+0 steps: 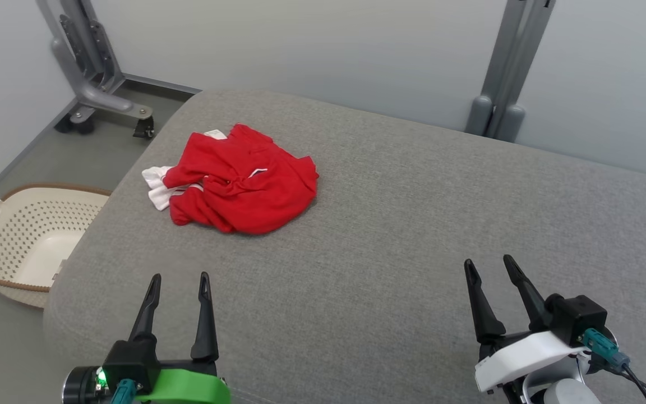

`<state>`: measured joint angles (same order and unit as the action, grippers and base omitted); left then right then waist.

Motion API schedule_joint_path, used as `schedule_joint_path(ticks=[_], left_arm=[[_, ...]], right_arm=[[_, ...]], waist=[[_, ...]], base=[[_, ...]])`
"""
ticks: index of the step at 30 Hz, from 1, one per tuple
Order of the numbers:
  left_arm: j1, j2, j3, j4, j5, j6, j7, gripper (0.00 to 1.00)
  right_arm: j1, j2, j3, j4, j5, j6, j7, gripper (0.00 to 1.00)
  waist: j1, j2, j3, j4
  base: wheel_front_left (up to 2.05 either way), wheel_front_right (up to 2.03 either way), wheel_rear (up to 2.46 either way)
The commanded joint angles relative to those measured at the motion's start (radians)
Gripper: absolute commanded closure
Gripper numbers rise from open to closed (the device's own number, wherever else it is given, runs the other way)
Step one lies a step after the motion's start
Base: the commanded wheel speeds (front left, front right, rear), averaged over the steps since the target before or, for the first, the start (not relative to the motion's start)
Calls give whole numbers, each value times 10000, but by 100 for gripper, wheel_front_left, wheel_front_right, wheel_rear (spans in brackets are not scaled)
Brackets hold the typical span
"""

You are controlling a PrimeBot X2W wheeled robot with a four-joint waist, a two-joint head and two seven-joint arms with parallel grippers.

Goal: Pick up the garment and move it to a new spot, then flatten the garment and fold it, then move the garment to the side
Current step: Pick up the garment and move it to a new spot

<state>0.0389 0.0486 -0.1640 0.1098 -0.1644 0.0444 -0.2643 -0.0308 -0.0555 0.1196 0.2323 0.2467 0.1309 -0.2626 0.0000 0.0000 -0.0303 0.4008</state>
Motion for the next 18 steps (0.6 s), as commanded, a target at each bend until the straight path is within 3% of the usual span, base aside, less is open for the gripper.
schedule_joint_path(ticks=[1,10,18], left_arm=[[120,38,4,-7,103,-40,1,0],[142,38,58,-52,60,-2,2,0],[-227,36,206,-276,-191,192,2,0]], right_arm=[[-101,-17,51,51,70,-4,-28,0],[-121,-10,226,174,42,-4,-28,0],[-399,-262,299,28,11,-4,-29,0]], waist=[[0,0,-95,564],[0,0,-31,827],[0,0,573,607]], base=[[0,0,0],[0,0,0],[0,0,0]])
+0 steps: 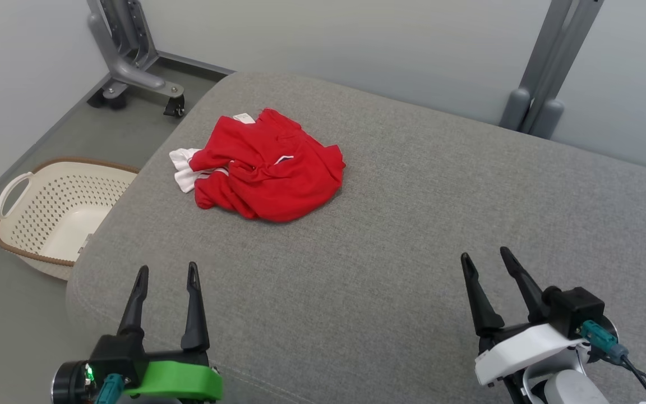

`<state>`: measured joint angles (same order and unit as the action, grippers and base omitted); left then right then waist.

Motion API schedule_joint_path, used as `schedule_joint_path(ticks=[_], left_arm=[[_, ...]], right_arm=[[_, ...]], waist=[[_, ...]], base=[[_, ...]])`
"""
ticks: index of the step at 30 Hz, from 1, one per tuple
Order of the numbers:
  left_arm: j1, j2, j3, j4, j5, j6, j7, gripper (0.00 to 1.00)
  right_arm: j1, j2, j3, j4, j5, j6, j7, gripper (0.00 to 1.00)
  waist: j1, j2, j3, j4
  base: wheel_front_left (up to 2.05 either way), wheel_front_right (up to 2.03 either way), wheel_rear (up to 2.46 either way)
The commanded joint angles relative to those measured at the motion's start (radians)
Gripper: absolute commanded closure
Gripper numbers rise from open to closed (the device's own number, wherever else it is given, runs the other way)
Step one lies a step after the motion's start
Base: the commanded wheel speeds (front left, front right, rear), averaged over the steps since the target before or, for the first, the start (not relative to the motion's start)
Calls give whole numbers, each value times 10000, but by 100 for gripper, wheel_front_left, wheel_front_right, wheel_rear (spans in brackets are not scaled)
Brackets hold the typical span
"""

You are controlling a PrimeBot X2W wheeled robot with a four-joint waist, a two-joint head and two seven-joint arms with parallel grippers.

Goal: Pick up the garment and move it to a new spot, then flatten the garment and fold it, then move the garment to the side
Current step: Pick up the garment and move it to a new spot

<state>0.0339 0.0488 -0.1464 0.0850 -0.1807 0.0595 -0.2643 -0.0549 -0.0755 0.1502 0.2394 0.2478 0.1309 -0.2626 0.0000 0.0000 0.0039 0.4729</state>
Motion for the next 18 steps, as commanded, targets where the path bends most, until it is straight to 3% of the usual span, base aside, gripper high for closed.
schedule_joint_path(ticks=[1,6,11,18], left_arm=[[-283,34,40,-58,-57,81,1,0],[-937,33,115,228,-111,-66,1,0],[-2158,71,553,1011,494,-351,5,0],[-4693,631,724,3772,778,-876,6,0]], right_arm=[[-213,-168,-2,-84,-6,-2,-28,0],[-561,-749,-105,-333,-100,-4,-29,0],[-1064,-1431,13,-730,-175,-4,19,0],[-1526,-2286,-138,-1696,-193,-4,468,0]], waist=[[0,0,375,-148],[0,0,1262,-394],[0,0,2353,-730],[0,0,3639,-1141]], base=[[0,0,0],[0,0,0],[0,0,0],[0,0,0]])
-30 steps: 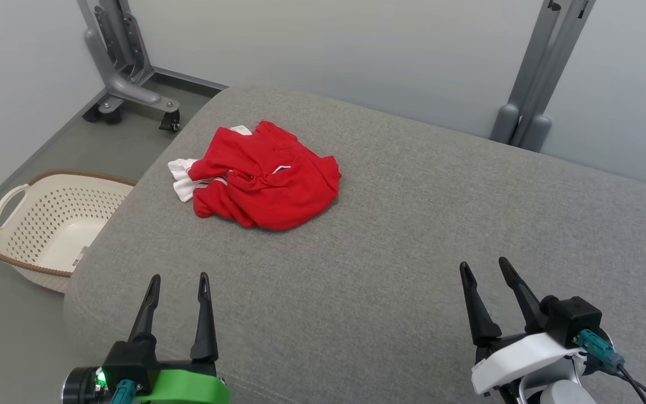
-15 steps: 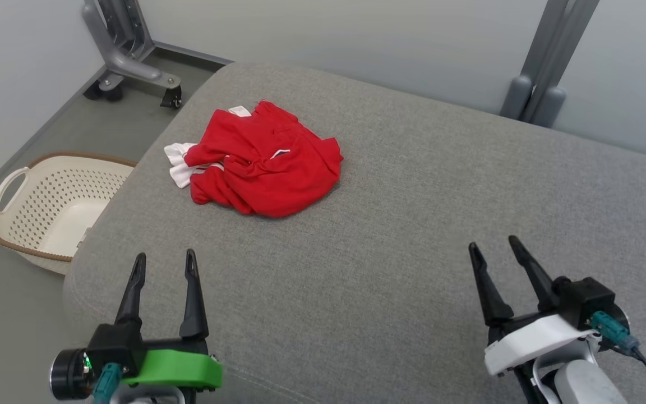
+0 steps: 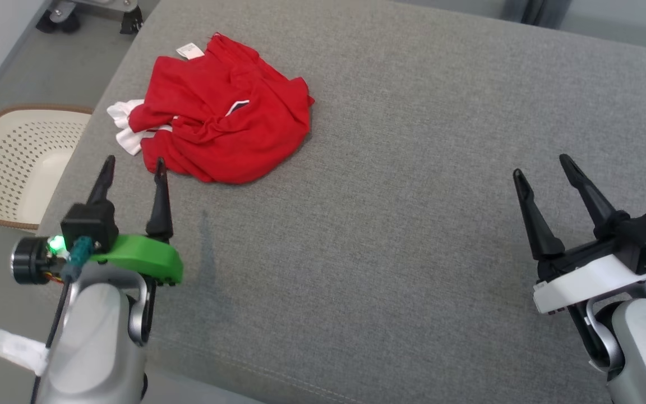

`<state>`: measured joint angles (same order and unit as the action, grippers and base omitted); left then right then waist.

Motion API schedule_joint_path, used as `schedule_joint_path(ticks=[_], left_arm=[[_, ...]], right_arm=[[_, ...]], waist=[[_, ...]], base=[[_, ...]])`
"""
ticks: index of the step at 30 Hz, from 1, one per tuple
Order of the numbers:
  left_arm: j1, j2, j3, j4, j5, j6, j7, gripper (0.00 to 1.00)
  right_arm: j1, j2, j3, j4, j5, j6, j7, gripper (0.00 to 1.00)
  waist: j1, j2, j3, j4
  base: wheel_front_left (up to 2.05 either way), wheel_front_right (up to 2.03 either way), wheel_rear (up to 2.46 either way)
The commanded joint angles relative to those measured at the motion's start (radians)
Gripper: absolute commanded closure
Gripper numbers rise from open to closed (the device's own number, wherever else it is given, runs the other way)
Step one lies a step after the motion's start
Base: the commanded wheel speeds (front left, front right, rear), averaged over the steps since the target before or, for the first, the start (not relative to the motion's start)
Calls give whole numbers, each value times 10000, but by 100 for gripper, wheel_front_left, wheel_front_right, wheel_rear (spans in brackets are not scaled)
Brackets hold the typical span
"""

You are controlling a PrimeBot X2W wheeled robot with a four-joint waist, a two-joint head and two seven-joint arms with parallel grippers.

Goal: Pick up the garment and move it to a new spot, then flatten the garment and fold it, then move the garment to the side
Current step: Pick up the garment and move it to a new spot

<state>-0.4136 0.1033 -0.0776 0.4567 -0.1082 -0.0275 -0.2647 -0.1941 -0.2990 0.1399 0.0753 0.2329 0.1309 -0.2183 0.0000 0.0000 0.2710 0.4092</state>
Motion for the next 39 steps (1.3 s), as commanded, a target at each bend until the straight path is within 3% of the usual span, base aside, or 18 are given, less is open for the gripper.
schedule_joint_path(ticks=[1,12,21,23,24,28,32,39], left_arm=[[-550,157,70,476,36,-41,13,0],[-4115,1154,-87,4480,428,81,1084,0],[-5454,1288,-62,6429,135,-164,1225,0],[-5603,1272,5,6754,45,-267,1204,84],[-5649,1281,-12,6849,32,-291,1143,100],[-5751,1405,-153,7113,82,-411,656,100],[-5796,1519,-216,6796,161,-202,120,100],[-5029,1741,-432,4078,371,-379,-7,100]], right_arm=[[-165,-119,-54,-178,-44,-4,79,0],[-164,-643,-309,-1301,-136,-4,620,0],[-176,-697,-309,-1469,-153,-4,683,0],[-183,-663,-268,-1405,-180,-4,645,0],[-190,-632,-255,-1371,-187,-4,635,0],[-219,-462,-179,-1167,-188,-4,535,0],[-263,-280,-58,-878,-150,-4,351,0],[-319,241,251,-229,-109,-4,-8,0]], waist=[[0,0,1095,-552],[0,0,2200,-1121],[0,0,2566,-1412],[0,0,2540,-1445],[0,0,2511,-1455],[0,0,2246,-1488],[0,0,1771,-1530],[0,0,715,-1770]], base=[[0,0,0],[0,0,0],[0,0,0],[0,0,0],[0,0,0],[0,0,0],[0,0,0],[0,0,0]])
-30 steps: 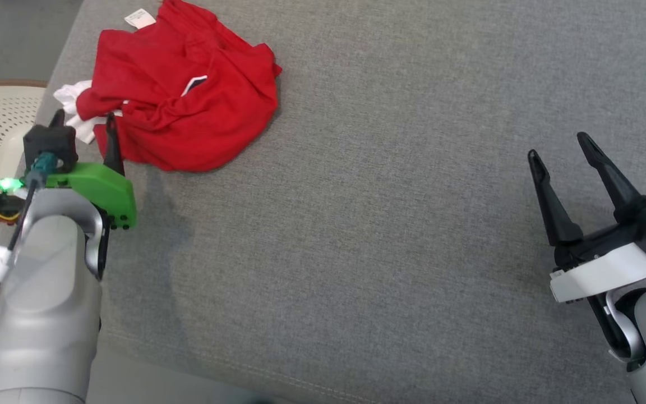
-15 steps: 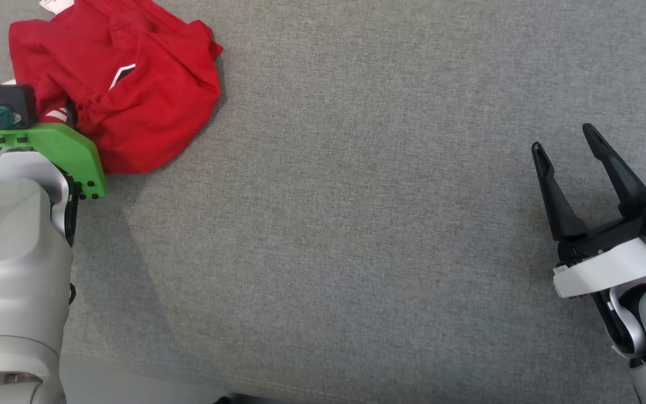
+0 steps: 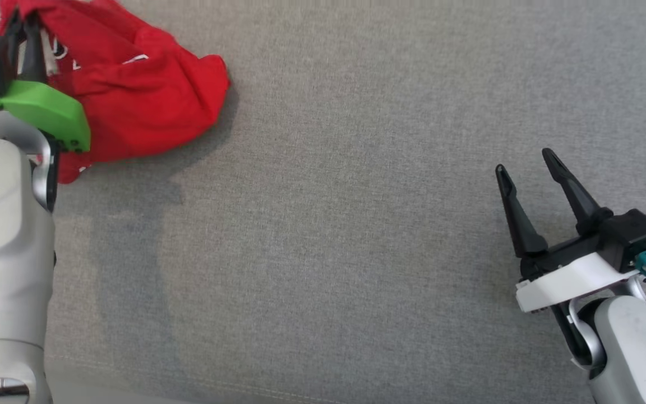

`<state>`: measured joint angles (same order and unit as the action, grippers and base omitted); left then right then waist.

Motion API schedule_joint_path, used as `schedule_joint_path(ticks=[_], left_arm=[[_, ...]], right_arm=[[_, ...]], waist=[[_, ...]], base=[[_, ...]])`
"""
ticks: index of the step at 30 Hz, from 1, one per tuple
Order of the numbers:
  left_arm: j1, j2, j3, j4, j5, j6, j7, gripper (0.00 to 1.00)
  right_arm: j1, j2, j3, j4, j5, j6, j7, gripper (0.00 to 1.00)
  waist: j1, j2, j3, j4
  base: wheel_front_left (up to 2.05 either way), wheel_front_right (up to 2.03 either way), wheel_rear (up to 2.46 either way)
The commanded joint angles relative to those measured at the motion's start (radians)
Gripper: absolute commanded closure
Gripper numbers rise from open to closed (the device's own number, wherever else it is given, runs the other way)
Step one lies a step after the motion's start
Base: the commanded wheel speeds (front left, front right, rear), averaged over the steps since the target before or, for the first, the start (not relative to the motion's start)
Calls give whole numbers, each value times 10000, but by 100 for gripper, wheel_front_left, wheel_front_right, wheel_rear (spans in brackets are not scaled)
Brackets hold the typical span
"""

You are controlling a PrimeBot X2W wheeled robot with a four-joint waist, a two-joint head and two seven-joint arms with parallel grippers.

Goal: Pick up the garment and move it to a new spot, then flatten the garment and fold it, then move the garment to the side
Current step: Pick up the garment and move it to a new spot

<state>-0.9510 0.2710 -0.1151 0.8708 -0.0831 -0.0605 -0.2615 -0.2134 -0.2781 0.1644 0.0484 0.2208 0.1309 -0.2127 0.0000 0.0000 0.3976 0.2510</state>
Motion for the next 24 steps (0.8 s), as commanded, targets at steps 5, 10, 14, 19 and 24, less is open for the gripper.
schedule_joint_path(ticks=[5,10,14,19,24], left_arm=[[775,-71,-424,-1582,2,-420,-39,100],[1038,-365,-1002,-2644,-246,-616,22,100],[1041,-1010,-1173,-3556,-1080,-676,552,100],[986,-1625,-1641,-4819,-1474,-655,1189,100],[1325,-2037,-2294,-5509,-1703,-373,1610,100]], right_arm=[[-11,498,85,581,52,-4,-324,0],[222,1020,40,1062,136,-2,-493,0],[250,1306,-98,1243,165,-4,-520,0],[172,1537,-198,1088,137,-2,-525,0],[0,1669,-230,987,142,-4,-524,0]], waist=[[0,0,-1374,-541],[0,0,-2116,-1043],[0,0,-2403,-1449],[0,0,-2416,-1932],[0,0,-2330,-2664]], base=[[0,0,0],[0,0,0],[0,0,0],[0,0,0],[0,0,0]])
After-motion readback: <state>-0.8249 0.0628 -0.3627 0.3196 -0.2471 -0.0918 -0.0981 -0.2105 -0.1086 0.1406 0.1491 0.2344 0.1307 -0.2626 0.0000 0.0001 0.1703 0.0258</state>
